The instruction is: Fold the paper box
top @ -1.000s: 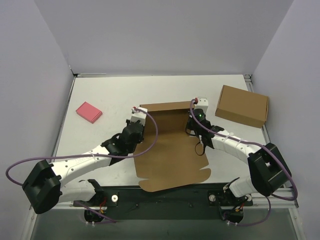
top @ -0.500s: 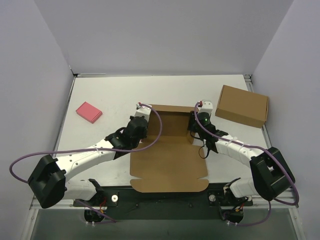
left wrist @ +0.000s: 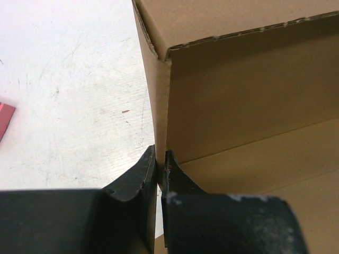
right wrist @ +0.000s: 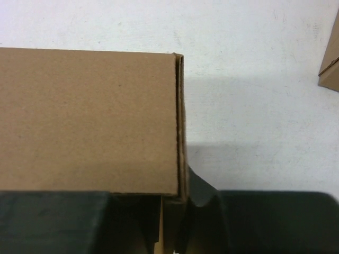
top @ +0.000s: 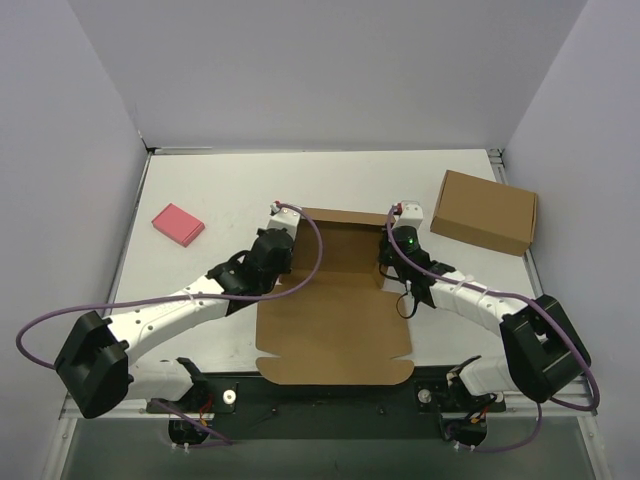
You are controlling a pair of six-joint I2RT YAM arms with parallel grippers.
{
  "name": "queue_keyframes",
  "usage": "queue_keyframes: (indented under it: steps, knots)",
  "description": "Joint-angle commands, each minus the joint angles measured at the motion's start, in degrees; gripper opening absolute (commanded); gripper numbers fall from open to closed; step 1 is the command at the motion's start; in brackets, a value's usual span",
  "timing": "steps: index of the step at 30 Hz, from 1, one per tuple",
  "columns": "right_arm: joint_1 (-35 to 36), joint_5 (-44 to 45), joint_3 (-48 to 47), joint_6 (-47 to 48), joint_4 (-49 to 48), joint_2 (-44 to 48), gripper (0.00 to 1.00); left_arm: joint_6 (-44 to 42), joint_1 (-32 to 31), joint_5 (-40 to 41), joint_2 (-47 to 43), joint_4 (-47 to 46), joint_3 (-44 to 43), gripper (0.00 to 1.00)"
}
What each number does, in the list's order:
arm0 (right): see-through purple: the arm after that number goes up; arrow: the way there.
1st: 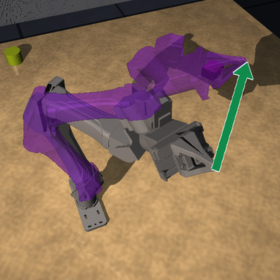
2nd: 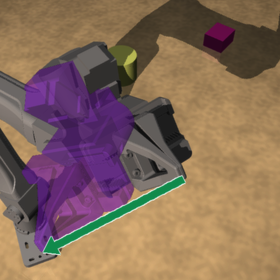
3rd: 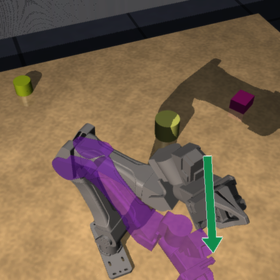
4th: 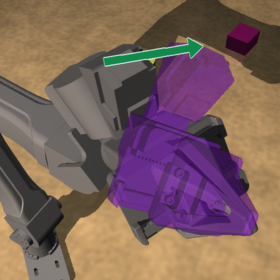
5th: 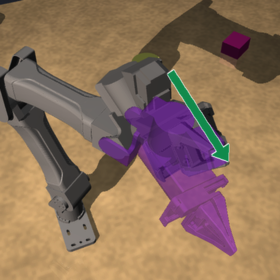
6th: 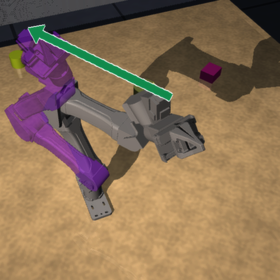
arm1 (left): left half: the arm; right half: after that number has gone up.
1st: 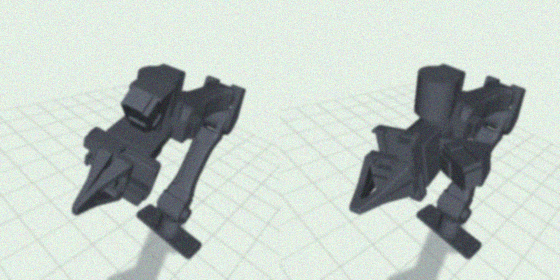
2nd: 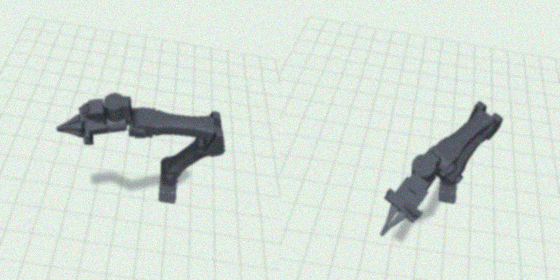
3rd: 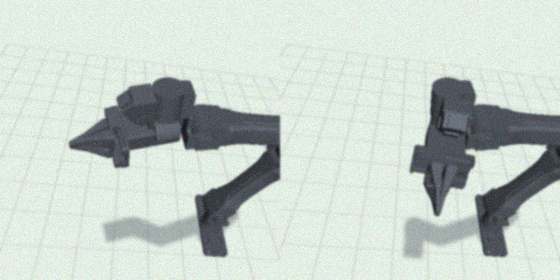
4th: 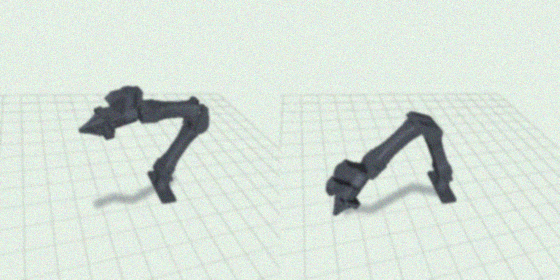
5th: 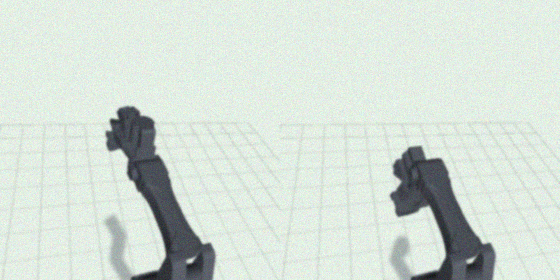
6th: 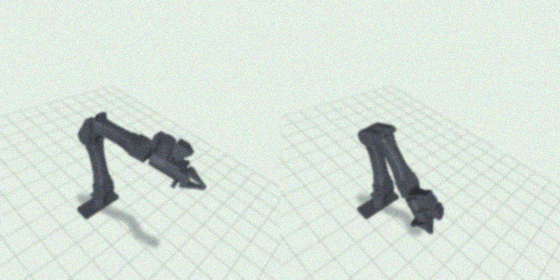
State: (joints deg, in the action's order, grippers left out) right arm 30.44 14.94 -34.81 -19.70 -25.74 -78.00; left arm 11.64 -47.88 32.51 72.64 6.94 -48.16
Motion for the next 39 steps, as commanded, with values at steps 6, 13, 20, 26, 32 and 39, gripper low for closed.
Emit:
queue_keyframes:
  steps: [6, 13, 20, 26, 32, 39]
  knots:
    - [-0.11, 9.32, -0.09, 2.65, 5.35, 0.83, 0.0, -3.38, 4.1, -0.17, -1.63, 2.38, -5.89, 0.0]
    - [0.5, 14.06, -0.79, 2.38, 6.84, -0.23, 0.0, -4.17, 4.72, -0.26, -1.01, 3.08, -6.42, 0.0]
    - [1.2, 14.16, -0.26, 4.58, 5.43, 0.21, 0.31, -4.78, 5.34, -2.27, -0.31, 3.25, -7.38, 0.0]
    - [1.56, 4.59, -0.53, 2.57, 6.84, 4.34, 0.7, -3.38, 6.13, -3.86, 3.73, 7.38, -10.81, 0.0]
    - [2.79, -5.61, 0.53, 2.56, 10.96, 13.12, 0.78, -3.46, 8.58, -9.3, 6.63, 9.14, -12.57, 0.0]
    - [3.49, -17.66, -3.59, 9.05, 23.95, 22.7, 0.8, -5.05, 11.57, -20.02, 12.61, 15.11, -18.01, 0.0]
